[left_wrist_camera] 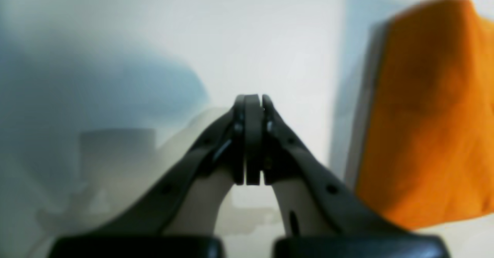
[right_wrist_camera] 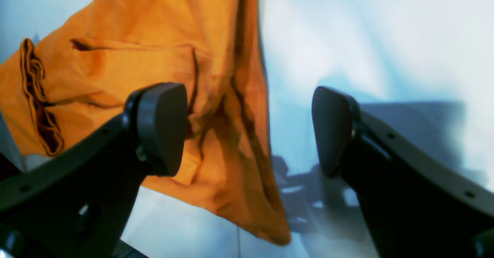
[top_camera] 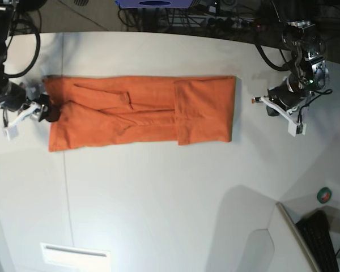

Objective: Layout the t-shirt on the table in an organized manner, then fold the t-shirt properly
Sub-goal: 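Grasp the shirt end with the right gripper while the left gripper retracts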

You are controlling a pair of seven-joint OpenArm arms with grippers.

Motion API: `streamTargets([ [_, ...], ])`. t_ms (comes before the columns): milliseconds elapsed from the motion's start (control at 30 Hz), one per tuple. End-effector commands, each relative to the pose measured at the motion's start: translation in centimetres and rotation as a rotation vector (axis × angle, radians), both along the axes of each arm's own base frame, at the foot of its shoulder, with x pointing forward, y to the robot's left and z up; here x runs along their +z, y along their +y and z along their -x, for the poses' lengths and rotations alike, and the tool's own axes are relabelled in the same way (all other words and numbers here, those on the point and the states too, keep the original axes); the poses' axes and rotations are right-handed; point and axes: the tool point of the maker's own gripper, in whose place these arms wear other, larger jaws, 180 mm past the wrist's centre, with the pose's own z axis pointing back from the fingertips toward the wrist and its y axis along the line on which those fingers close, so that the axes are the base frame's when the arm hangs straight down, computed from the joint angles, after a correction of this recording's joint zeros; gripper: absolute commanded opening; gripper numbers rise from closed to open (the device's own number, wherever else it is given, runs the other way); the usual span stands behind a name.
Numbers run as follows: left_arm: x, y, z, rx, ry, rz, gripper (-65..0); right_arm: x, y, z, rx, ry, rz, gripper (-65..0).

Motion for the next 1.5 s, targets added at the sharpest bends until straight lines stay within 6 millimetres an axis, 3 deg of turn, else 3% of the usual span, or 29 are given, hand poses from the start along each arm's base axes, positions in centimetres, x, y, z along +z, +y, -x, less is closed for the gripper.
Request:
streamTargets([
  [0, 0.5, -0.1, -1.1, -0.017, -0.028, -0.008, -65.0, 1.6, -0.9, -1.7, -0.003, -0.061, 0.010, -17.6],
  [100, -1.0, -2.8, -1.5, -0.085, 0.010, 0.023, -65.0, 1.8, -0.9, -2.0, -0.001, -0.066, 0.012, -17.6],
  [300, -2.5, -5.9, -3.4, -0.096, 0.031, 0.098, -65.0, 1.9, -1.1, -2.1, 0.012, -0.056, 0.018, -17.4],
  [567, -1.6, -9.0, -8.4, -0.103, -0.009, 0.175, -65.0, 1.8, 0.2, -1.0, 0.062, -0.024, 0.010, -17.3],
  [700, -1.7, -11.8, -9.8, -0.185, -0.012, 0.177, -65.0, 1.7, 0.4, -1.1, 0.057, -0.027, 0.003, -16.8],
  [800, -1.2, -12.0, -10.3, -0.187, -0.043, 0.178, -65.0, 1.3, 0.1, -1.1, 0.069, -0.012, 0.029, -16.8],
  [867, -0.4, -10.5, -10.6, -0.148, -0.070, 0.170, -65.0, 1.4, 0.3, -1.2, 0.118, -0.026, 0.049, -16.8],
  [1100, 2.6, -1.6, -9.2, 0.018, -0.163, 0.074, -65.0, 0.0, 1.1, 0.0, 0.209, 0.011, 0.103, -17.4],
  [1300, 5.0, 4.1, -4.6, 0.054, -0.184, -0.067, -65.0, -0.9, 0.8, -0.1, 0.182, 0.042, 0.078, -17.4],
  [1467, 5.8, 8.1, -0.1, 0.133, -0.173, -0.129, -65.0, -0.9, 1.7, 0.3, 0.239, 0.029, 0.059, -17.6],
])
